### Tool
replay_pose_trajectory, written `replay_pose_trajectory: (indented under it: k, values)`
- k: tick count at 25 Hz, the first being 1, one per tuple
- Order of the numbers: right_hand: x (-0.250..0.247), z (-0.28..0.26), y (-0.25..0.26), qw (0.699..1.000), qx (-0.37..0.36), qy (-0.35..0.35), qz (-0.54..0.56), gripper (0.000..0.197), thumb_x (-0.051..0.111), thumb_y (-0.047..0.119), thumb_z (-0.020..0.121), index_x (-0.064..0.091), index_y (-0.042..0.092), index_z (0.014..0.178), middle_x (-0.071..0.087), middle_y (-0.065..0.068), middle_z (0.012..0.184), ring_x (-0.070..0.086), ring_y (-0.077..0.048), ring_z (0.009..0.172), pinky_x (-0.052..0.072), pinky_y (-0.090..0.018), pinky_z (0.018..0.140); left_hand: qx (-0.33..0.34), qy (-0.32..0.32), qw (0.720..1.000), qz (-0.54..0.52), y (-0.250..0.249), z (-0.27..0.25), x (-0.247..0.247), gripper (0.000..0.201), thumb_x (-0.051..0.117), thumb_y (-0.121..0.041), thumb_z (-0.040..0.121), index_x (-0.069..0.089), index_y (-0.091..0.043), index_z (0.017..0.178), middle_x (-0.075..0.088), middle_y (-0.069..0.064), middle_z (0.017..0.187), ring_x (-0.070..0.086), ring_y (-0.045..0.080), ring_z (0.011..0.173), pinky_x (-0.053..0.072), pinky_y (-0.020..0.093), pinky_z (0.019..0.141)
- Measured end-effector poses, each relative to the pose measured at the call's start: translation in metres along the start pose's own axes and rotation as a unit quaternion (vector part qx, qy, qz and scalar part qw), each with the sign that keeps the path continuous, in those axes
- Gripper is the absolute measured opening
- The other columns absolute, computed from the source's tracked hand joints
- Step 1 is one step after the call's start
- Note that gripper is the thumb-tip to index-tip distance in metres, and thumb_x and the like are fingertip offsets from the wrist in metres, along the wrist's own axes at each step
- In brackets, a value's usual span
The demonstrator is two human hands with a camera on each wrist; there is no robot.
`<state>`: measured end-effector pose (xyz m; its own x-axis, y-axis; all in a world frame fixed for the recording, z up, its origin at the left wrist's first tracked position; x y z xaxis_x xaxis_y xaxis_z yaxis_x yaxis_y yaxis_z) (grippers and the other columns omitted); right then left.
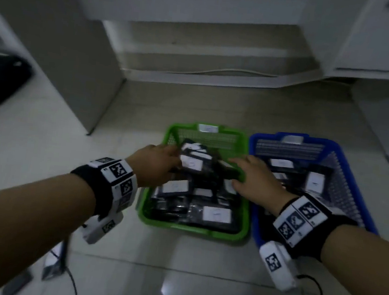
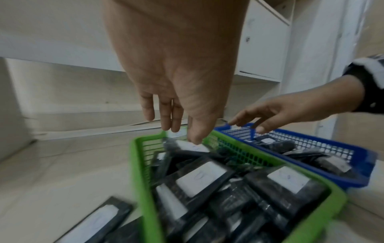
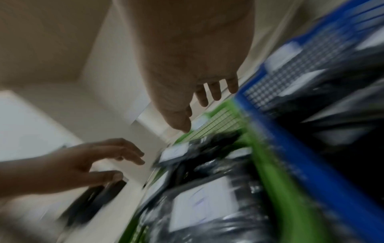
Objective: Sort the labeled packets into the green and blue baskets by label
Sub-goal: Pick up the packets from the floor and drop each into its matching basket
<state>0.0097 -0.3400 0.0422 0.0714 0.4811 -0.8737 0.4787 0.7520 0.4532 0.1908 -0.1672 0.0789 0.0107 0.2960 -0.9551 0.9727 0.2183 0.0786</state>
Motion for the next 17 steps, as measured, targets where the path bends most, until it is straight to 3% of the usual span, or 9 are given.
replay_pose_trajectory:
  k: [3,8,11,15,17]
  values:
    - [0.025,0.022,0.085,0.989,-0.114,0.038,-0.088,0.062,0.053,0.046,0.090,0.031,0.028,0.145,0.025,-0.002,0.153,0.023,-0.024,0.141,0.027,-0.041,0.114,-0.097,0.023,0.995,-0.011,0.067,-0.075,0.027,0.035,0.049,-0.036,0.091,0.053,-0.030,0.125,0.046,0.000,0.132,0.049,0.023,0.116,0.043,0.036,0.094]
    - [0.100,0.040,0.202,0.949,-0.243,0.102,-0.174,0.062,0.052,0.043,0.089,0.031,0.028,0.145,0.025,-0.004,0.152,0.022,-0.025,0.140,0.021,-0.038,0.113,-0.230,0.027,0.967,-0.109,0.138,-0.180,0.102,0.030,0.055,-0.034,0.087,0.059,-0.031,0.117,0.050,-0.002,0.128,0.050,0.020,0.116,0.043,0.034,0.093]
    - [0.154,0.047,0.248,0.940,-0.257,0.143,-0.174,0.063,0.054,0.039,0.088,0.030,0.026,0.145,0.020,-0.006,0.154,0.019,-0.025,0.142,0.017,-0.037,0.114,-0.297,0.021,0.939,-0.170,0.154,-0.228,0.159,0.036,0.059,-0.036,0.082,0.059,-0.029,0.118,0.050,0.000,0.127,0.050,0.025,0.118,0.046,0.037,0.091]
    - [0.223,0.046,0.279,0.947,-0.224,0.187,-0.137,0.068,0.057,0.040,0.086,0.027,0.028,0.147,0.015,-0.006,0.157,0.013,-0.026,0.144,0.014,-0.038,0.116,-0.341,0.048,0.899,-0.271,0.137,-0.258,0.218,0.072,0.065,-0.061,0.072,0.043,-0.025,0.130,0.045,0.002,0.128,0.052,0.024,0.114,0.049,0.039,0.090]
    - [0.250,0.041,0.290,0.950,-0.208,0.205,-0.114,0.067,0.057,0.040,0.086,0.029,0.029,0.145,0.017,-0.006,0.156,0.016,-0.026,0.143,0.018,-0.038,0.115,-0.350,0.033,0.893,-0.281,0.122,-0.260,0.235,0.083,0.070,-0.060,0.068,0.035,-0.024,0.135,0.042,0.004,0.124,0.053,0.026,0.110,0.049,0.038,0.089]
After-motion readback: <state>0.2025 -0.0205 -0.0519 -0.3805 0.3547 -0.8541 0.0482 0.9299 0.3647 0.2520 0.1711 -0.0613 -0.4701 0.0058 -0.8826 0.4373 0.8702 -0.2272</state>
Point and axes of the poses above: each hand's wrist, its own z-axis towards the middle knuckle, its own x-axis out of the palm, y = z × x, the point moved 3 cm from there along z, towards the middle knuckle
